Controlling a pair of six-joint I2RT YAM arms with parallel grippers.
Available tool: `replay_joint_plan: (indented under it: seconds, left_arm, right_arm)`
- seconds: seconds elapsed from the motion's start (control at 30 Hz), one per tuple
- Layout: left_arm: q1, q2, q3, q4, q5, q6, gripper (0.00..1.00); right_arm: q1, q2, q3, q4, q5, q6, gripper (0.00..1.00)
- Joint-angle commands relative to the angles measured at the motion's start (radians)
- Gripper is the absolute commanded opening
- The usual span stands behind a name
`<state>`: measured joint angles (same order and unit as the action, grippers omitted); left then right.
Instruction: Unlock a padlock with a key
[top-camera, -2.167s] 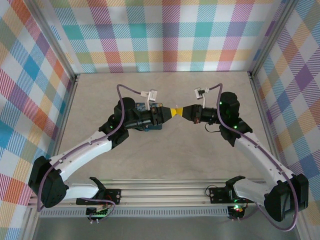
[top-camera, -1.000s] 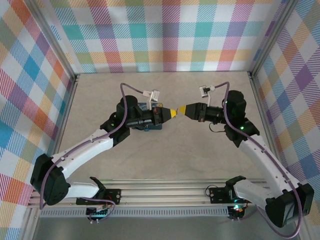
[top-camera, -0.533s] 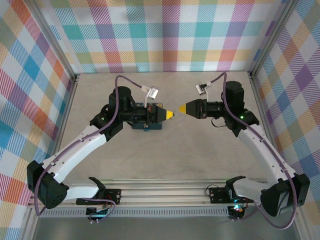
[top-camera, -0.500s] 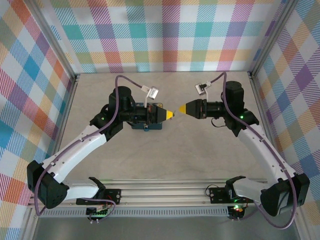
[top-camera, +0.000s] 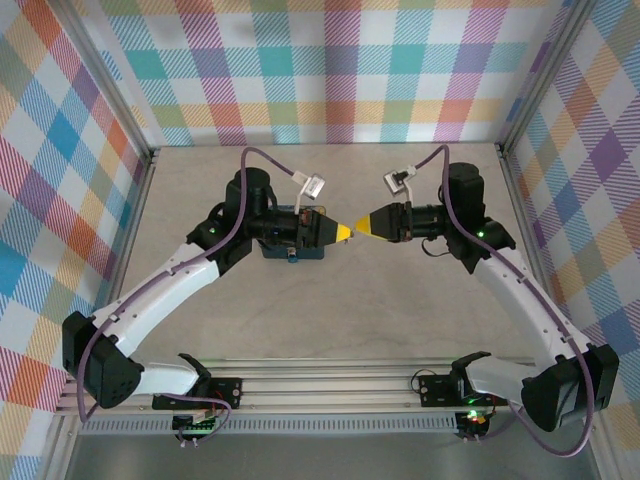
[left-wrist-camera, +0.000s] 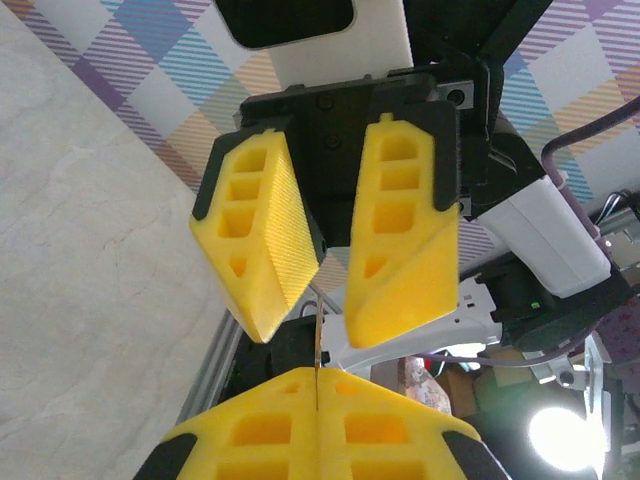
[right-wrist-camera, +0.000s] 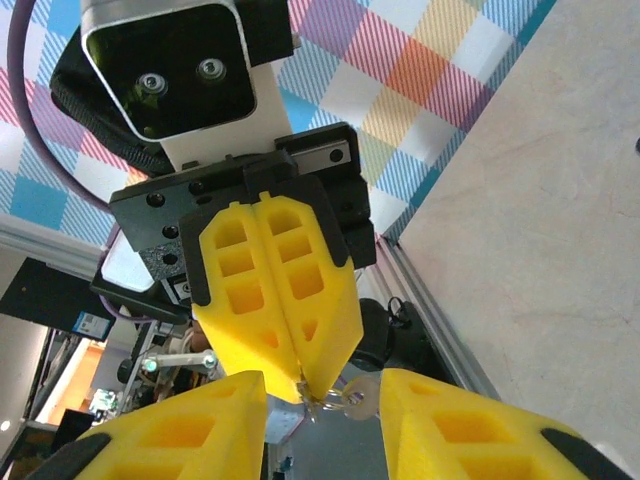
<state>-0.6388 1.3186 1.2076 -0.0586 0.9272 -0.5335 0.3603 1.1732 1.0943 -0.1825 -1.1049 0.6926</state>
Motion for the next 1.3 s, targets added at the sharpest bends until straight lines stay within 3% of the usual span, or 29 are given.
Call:
replay_joint_plan:
  seconds: [0.0, 0.23, 0.47, 0.67, 0.9, 0.93, 1.0, 1.07, 1.13, 1.27]
  left_arm:
    - [0.005, 0.007, 0.038, -0.004, 0.035, -0.006, 0.0]
    - [0.002, 0.01, 0.038, -0.023, 0.047, 0.002, 0.0]
    - [0.002, -0.01, 0.019, -0.04, 0.003, 0.005, 0.0]
    - [0.004, -0.069, -0.019, -0.099, -0.112, 0.026, 0.0]
    - [0.035, -0.182, -0.1, -0.149, -0.245, 0.051, 0.0]
    - [0.045, -0.2, -0.114, -0.148, -0.261, 0.045, 0.03]
    - [0.064, -0.234, -0.135, -0.166, -0.329, 0.027, 0.32]
    - [0.082, -0.273, -0.164, -0.172, -0.399, -0.006, 0.48]
    - [0.087, -0.31, -0.187, -0.173, -0.493, -0.056, 0.59]
    - [0.087, -0.389, -0.25, -0.099, -0.61, -0.156, 0.67]
  right_arm:
    - [0.006, 0.015, 0.03, -0.003, -0.032, -0.021, 0.21]
    - [0.008, 0.037, 0.027, 0.008, -0.036, -0.025, 0.0]
    - [0.031, 0.03, 0.024, 0.019, -0.011, -0.039, 0.0]
    - [0.097, 0.012, 0.032, -0.017, 0.12, -0.097, 0.0]
    - [0.143, 0.015, 0.002, 0.091, 0.266, -0.057, 0.0]
    - [0.148, 0.017, -0.003, 0.109, 0.288, -0.048, 0.0]
    - [0.154, 0.019, -0.016, 0.141, 0.343, -0.032, 0.0]
    - [0.161, 0.017, -0.036, 0.181, 0.408, -0.01, 0.0]
    - [0.168, 0.017, -0.052, 0.214, 0.467, 0.013, 0.0]
    - [0.182, 0.024, -0.073, 0.286, 0.557, 0.043, 0.0]
